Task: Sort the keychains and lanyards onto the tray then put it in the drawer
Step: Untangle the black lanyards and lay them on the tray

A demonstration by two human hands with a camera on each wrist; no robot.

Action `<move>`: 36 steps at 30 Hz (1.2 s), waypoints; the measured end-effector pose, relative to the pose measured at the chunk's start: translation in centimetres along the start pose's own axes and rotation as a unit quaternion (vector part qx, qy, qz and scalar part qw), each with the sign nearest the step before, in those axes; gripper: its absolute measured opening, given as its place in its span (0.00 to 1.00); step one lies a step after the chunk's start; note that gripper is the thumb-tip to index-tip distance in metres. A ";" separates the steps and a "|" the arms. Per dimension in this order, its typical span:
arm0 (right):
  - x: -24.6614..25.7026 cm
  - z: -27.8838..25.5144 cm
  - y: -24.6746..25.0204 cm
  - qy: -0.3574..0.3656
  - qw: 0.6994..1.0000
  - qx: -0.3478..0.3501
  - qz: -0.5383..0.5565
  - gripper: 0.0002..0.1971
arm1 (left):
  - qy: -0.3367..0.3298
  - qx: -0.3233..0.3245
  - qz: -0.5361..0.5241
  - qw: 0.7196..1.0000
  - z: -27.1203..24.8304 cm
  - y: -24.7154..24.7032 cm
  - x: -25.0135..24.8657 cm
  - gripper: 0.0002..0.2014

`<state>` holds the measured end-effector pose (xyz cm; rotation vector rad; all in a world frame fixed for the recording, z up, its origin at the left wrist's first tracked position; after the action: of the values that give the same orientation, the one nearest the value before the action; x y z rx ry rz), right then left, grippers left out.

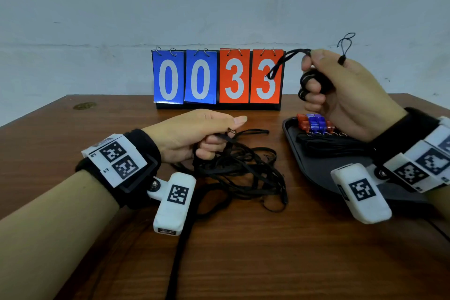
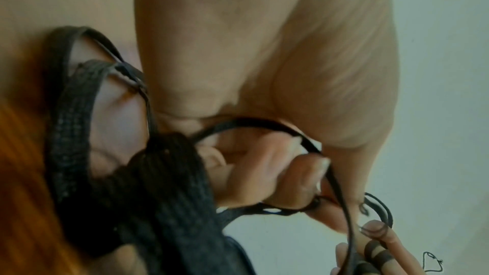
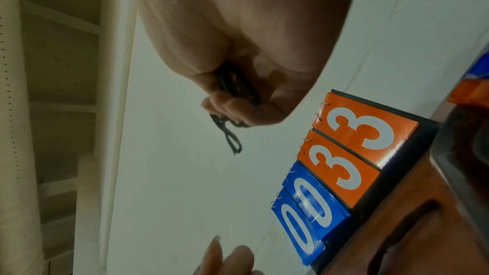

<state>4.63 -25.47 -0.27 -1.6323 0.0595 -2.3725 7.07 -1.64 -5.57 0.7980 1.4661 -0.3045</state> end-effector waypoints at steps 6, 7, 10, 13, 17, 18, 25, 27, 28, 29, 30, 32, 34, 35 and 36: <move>-0.3 -0.3 -0.3 -0.032 0.997 0.039 -0.054 0.14 | -0.051 -0.023 0.009 0.998 0.1 0.3 0.0 0.12; -0.5 -0.4 -0.5 -0.042 0.995 0.055 -0.066 0.13 | -0.062 -0.040 0.001 0.997 0.2 0.5 0.1 0.12; -0.8 -0.8 -1.1 -0.071 0.988 0.104 -0.087 0.13 | -0.070 -0.074 -0.016 0.995 0.4 1.0 0.1 0.15; -1.1 -1.1 -1.6 -0.088 0.981 0.136 -0.103 0.12 | -0.050 -0.052 -0.028 0.997 0.4 1.1 0.2 0.19; -1.4 -1.6 -1.9 -0.098 0.972 0.165 -0.136 0.11 | -0.061 -0.033 -0.027 0.997 0.3 0.4 0.1 0.22; -1.4 -1.6 -2.0 -0.098 0.969 0.173 -0.146 0.11 | -0.064 -0.036 -0.018 0.997 0.2 0.1 -0.1 0.21; -1.6 -1.8 -2.1 -0.110 0.959 0.192 -0.175 0.10 | -0.053 0.057 0.056 0.995 -0.1 -0.7 -0.3 0.15; -1.6 -1.8 -2.1 -0.113 0.959 0.193 -0.173 0.12 | -0.051 0.054 0.050 0.996 -0.1 -0.9 -0.4 0.13; -1.6 -1.8 -2.1 -0.111 0.959 0.195 -0.173 0.12 | -0.056 0.046 0.049 0.996 -0.1 -1.0 -0.5 0.12; -1.6 -1.8 -2.1 -0.108 0.959 0.194 -0.175 0.12 | -0.065 0.033 0.048 0.996 0.0 -1.0 -0.5 0.10; -1.6 -1.8 -2.0 -0.105 0.960 0.192 -0.177 0.13 | -0.075 0.016 0.043 0.996 0.0 -1.0 -0.5 0.10; -1.7 -1.6 -1.9 -0.102 0.961 0.184 -0.180 0.13 | -0.085 -0.019 0.019 0.996 0.1 -0.5 -0.4 0.10; -1.8 -1.4 -1.8 -0.105 0.968 0.166 -0.159 0.12 | -0.085 -0.055 0.000 0.995 0.4 0.3 -0.3 0.09; -1.9 -1.3 -1.7 -0.109 0.974 0.147 -0.135 0.12 | -0.085 -0.065 -0.016 0.994 0.5 0.7 -0.2 0.08; -2.1 -1.1 -1.4 -0.116 0.980 0.122 -0.108 0.14 | -0.085 -0.065 -0.050 0.993 0.6 1.0 -0.3 0.08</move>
<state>4.02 -23.72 -2.30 -1.8557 -0.4559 -2.2087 8.12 -1.32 -5.06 0.5803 1.3534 -0.3401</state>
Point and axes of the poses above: each hand's wrist, its own z-axis towards the middle knuckle, its own y-axis out of the back of the hand, x = y × z, the point moved 3 cm from there along z, towards the middle knuckle, and after that the axes turned 9 degrees about z, right-handed, at the moved point
